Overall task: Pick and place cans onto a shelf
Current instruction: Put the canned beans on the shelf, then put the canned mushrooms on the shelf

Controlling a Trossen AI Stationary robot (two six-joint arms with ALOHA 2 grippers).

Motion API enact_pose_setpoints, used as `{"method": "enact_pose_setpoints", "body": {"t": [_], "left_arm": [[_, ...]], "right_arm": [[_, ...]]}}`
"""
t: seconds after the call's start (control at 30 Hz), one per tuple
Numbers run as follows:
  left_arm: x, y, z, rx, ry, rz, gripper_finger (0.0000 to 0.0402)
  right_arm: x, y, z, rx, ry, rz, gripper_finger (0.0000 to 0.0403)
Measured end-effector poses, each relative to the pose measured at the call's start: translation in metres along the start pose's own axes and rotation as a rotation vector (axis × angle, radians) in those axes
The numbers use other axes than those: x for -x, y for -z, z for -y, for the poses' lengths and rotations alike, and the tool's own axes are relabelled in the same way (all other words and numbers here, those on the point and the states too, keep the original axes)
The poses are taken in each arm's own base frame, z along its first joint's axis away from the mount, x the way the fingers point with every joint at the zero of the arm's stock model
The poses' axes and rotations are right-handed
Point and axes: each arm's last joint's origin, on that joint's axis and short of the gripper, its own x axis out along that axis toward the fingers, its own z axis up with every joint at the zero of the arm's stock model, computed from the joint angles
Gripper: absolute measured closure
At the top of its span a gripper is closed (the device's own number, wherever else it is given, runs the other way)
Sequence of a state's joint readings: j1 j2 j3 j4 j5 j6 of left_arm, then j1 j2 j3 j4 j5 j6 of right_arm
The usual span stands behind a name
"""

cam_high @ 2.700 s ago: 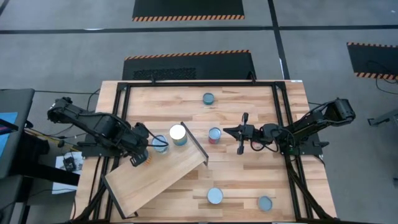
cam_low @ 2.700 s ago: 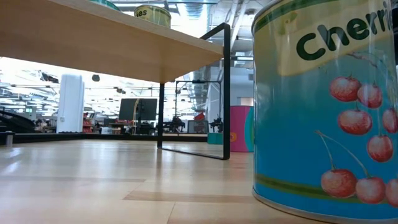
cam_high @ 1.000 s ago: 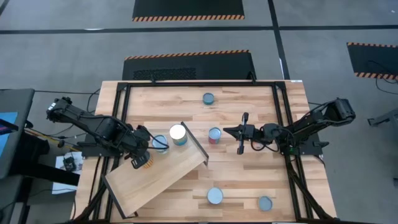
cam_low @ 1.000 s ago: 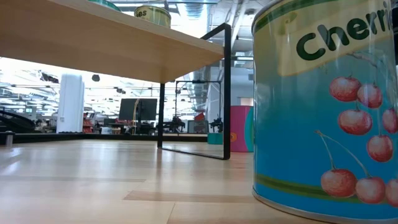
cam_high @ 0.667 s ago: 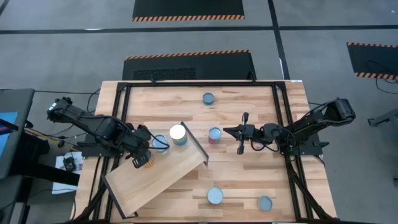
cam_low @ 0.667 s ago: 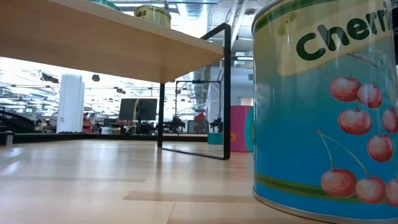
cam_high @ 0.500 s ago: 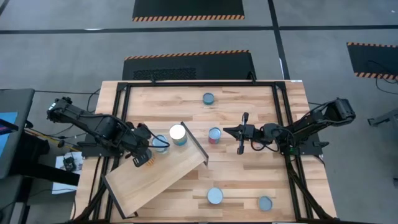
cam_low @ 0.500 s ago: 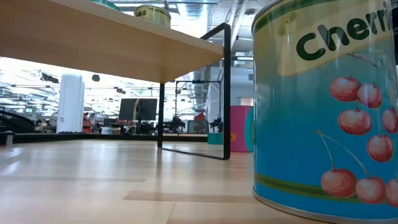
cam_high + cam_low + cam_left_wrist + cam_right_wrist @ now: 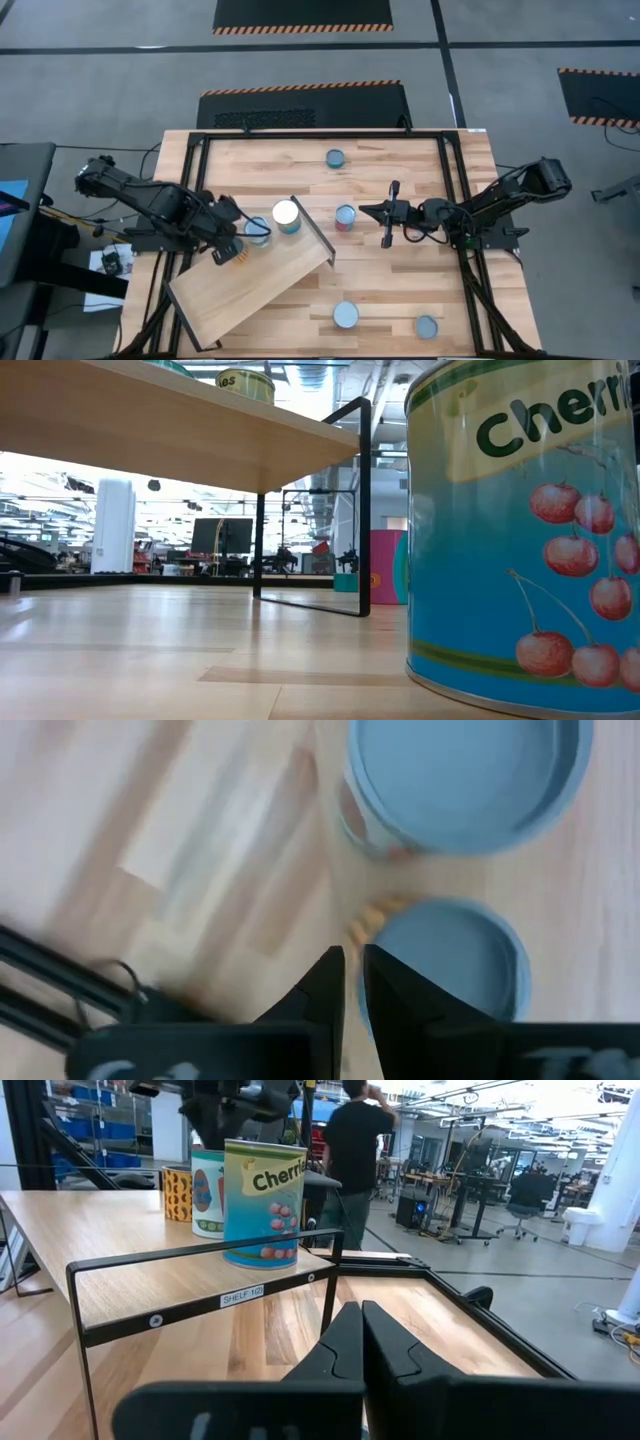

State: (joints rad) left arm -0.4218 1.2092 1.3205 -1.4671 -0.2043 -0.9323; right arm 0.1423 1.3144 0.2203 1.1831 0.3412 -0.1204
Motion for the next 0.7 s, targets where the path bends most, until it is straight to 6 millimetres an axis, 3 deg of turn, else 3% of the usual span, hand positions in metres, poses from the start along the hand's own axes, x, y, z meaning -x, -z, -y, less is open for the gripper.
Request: {"method": "enact_pose_setpoints", "body": {"t": [0.33,0.57,0.7], "left_arm": [[0.025,0.025,-0.025,-0.080,0.095,0.328,0.0375],[0.000,0.048,-0.032,-0.216,0.269,0.565,0.0399],[-0.015,0.060,-0.038,-0.266,0.341,0.637,0.0399]], "right_arm": [[0.000,-0.004,-0.002,0.004,-0.008,0.033,0.0395],[-0.018,-0.028,-0.021,0.037,-0.070,0.015,0.0398],[-0.031,-0.059,-0.045,0.019,-0.109,-0.163,0.0398]]}}
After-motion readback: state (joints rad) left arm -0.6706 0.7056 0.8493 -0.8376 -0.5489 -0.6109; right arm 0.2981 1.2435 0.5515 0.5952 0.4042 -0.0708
